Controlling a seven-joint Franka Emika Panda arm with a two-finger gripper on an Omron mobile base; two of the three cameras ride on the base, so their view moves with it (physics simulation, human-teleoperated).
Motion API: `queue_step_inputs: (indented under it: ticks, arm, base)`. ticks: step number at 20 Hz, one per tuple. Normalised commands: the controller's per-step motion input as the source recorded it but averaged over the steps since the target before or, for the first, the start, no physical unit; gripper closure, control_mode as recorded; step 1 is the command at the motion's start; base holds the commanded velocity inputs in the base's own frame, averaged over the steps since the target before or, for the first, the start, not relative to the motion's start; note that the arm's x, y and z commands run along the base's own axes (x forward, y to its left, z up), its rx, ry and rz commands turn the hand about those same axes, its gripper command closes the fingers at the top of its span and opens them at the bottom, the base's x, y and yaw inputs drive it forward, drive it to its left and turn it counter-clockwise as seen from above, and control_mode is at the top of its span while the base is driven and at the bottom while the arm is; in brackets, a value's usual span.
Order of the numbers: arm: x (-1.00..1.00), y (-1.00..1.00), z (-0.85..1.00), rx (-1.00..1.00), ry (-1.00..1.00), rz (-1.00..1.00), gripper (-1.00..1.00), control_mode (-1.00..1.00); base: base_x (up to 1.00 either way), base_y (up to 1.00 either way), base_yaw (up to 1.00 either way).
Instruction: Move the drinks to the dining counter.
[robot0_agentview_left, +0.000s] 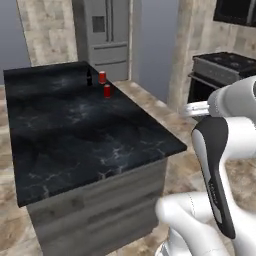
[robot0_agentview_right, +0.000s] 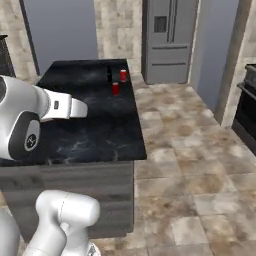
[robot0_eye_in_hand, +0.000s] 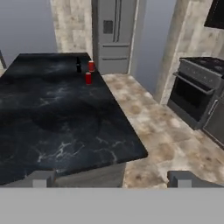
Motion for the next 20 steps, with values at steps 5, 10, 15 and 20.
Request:
queue_step_inputs:
  ticks: [5, 10, 15, 20]
  arm:
    - [0.0, 0.0, 0.0, 0.0, 0.0, 0.0, -1.0, 1.0]
    - [0.0, 0.0, 0.0, 0.0, 0.0, 0.0, -1.0, 1.0]
    - [0.0, 0.0, 0.0, 0.0, 0.0, 0.0, -1.0, 1.0]
    - [0.0, 0.0, 0.0, 0.0, 0.0, 0.0, -1.0, 1.0]
  base:
    - [0.99, -0.15, 0.78]
    - [1.0, -0.61, 0.51]
    - [0.82, -1.0, 0.02]
    - [0.18, -1.0, -0.01]
